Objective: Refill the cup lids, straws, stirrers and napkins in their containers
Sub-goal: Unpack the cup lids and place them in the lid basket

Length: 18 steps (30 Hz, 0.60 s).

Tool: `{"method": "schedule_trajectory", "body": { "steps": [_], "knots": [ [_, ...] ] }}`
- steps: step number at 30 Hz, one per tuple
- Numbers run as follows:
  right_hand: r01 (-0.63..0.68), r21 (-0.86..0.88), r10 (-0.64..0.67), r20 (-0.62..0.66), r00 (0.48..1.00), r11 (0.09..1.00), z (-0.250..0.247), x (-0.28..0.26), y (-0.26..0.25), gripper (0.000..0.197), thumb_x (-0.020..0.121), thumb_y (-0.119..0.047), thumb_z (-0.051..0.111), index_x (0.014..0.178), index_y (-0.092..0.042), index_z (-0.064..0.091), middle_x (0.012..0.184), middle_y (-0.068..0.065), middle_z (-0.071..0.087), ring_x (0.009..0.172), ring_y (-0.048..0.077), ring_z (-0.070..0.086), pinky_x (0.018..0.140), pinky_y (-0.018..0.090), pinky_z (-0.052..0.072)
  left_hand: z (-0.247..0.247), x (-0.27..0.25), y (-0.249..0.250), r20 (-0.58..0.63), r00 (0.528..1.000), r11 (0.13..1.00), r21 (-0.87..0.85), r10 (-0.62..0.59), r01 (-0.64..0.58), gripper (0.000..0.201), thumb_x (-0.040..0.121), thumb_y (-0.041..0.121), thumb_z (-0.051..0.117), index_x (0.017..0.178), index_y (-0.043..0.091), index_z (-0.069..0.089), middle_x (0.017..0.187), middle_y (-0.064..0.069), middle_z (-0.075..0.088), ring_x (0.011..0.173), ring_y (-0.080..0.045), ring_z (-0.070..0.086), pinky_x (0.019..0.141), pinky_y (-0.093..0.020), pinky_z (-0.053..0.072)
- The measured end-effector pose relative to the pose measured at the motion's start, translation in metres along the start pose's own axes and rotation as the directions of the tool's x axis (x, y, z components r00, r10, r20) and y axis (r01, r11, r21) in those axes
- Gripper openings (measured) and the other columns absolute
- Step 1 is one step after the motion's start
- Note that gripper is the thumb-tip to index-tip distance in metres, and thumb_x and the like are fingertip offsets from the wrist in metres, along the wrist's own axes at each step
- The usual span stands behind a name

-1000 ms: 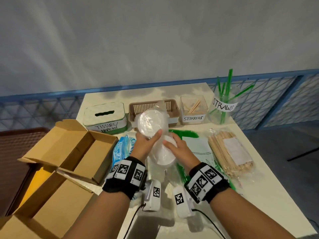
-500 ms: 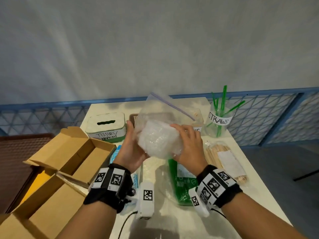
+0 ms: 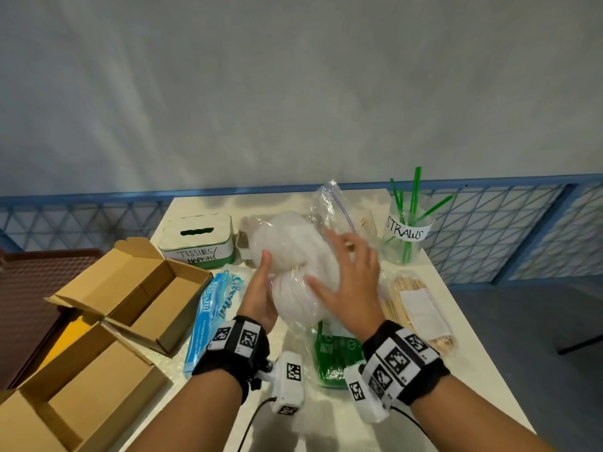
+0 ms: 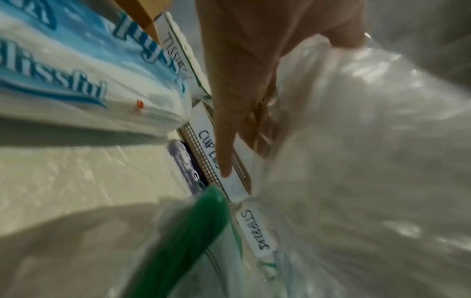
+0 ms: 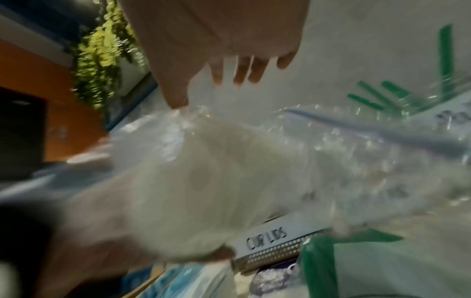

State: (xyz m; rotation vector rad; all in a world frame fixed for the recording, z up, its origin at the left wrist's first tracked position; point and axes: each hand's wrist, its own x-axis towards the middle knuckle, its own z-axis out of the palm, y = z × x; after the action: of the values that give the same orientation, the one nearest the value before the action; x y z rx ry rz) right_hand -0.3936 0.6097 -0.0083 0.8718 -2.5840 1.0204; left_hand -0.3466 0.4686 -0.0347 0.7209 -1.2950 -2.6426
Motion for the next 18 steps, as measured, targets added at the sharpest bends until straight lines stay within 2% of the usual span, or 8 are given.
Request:
{"method": "schedule_trajectory", "body": {
  "steps": [2,3,5,8,10,13,16,18],
  "knots": [
    [-0.147,0.123,0.166,-0.163,0.973,0.982,-0.007,0.009,0.017,0.083,0.077,-0.046,0.068,0.145,-0.029,0.024,0.143,0.007,0.023,0.131,0.022,0.021,0.109,0.037,0.021,-0.006,0.001,-0.001,-0.014,0.999,0.998,0.048,-0.032,0.033,0.06,0.084,0.062,0.041,0.111,0.013,0.06,0.09,-0.013,0.074,0.09,-0.032,0.066,0.077,-0.042,0.051],
    [-0.271,0.179,0.295,-0.119,0.948,0.946,-0.009,0.013,0.028,0.086,0.077,-0.046,0.068,0.146,-0.027,0.021,0.147,0.009,0.019,0.135,0.025,0.019,0.111,0.043,0.021,-0.008,0.002,-0.004,-0.03,0.998,0.997,0.062,-0.049,0.051,0.055,0.087,0.061,0.039,0.108,0.014,0.06,0.084,-0.013,0.074,0.086,-0.031,0.066,0.073,-0.041,0.051],
    [-0.526,0.317,0.497,0.173,0.85,0.789,-0.01,0.014,0.048,0.085,0.08,-0.05,0.063,0.147,-0.023,0.017,0.153,0.008,0.018,0.138,0.029,0.023,0.111,0.05,0.024,-0.012,0.005,-0.01,-0.062,0.994,0.991,0.094,-0.086,0.092,0.054,0.088,0.061,0.038,0.109,0.016,0.06,0.084,-0.012,0.074,0.083,-0.029,0.068,0.07,-0.039,0.052],
    [-0.695,0.474,0.476,0.509,0.718,0.541,-0.009,0.004,0.067,0.044,0.092,-0.036,0.052,0.13,-0.015,0.049,0.122,0.004,0.059,0.102,0.021,0.056,0.088,0.037,0.046,-0.021,0.011,-0.018,-0.073,0.986,0.971,0.175,-0.152,0.163,0.055,0.088,0.062,0.038,0.112,0.017,0.061,0.094,-0.013,0.073,0.091,-0.03,0.066,0.072,-0.04,0.052],
    [-0.663,0.521,0.445,0.492,0.748,0.537,-0.009,-0.002,0.073,0.022,0.095,-0.02,0.05,0.112,-0.013,0.062,0.098,0.002,0.065,0.087,0.018,0.058,0.079,0.032,0.048,-0.025,0.014,-0.018,-0.106,0.977,0.944,0.258,-0.185,0.207,0.053,0.09,0.057,0.04,0.112,0.014,0.061,0.095,-0.014,0.072,0.091,-0.032,0.065,0.072,-0.04,0.052],
    [-0.638,0.518,0.428,0.476,0.768,0.57,-0.008,-0.005,0.076,0.014,0.093,-0.009,0.052,0.103,-0.012,0.062,0.088,0.003,0.065,0.079,0.016,0.058,0.068,0.024,0.046,-0.037,0.021,-0.019,-0.161,0.963,0.916,0.307,-0.216,0.257,0.062,0.09,0.059,0.036,0.12,0.008,0.055,0.104,-0.013,0.064,0.093,-0.03,0.061,0.073,-0.04,0.05],
    [-0.634,0.498,0.393,0.509,0.766,0.591,-0.002,-0.009,0.073,0.015,0.092,-0.009,0.052,0.105,-0.01,0.061,0.092,0.005,0.066,0.077,0.012,0.061,0.054,0.012,0.044,-0.046,0.027,-0.024,-0.198,0.952,0.836,0.46,-0.232,0.3,0.077,0.078,0.069,0.045,0.129,0.012,0.044,0.122,-0.011,0.054,0.107,-0.028,0.055,0.095,-0.045,0.044],
    [-0.644,0.5,0.374,0.539,0.755,0.58,0.003,-0.009,0.07,0.014,0.094,-0.011,0.05,0.103,-0.014,0.06,0.095,0.006,0.066,0.078,0.013,0.062,0.049,0.011,0.042,-0.045,0.031,-0.03,-0.201,0.967,0.679,0.689,-0.155,0.253,0.092,0.073,0.061,0.063,0.143,0.014,0.025,0.141,-0.012,0.042,0.124,-0.03,0.046,0.108,-0.046,0.035]
  ]
}}
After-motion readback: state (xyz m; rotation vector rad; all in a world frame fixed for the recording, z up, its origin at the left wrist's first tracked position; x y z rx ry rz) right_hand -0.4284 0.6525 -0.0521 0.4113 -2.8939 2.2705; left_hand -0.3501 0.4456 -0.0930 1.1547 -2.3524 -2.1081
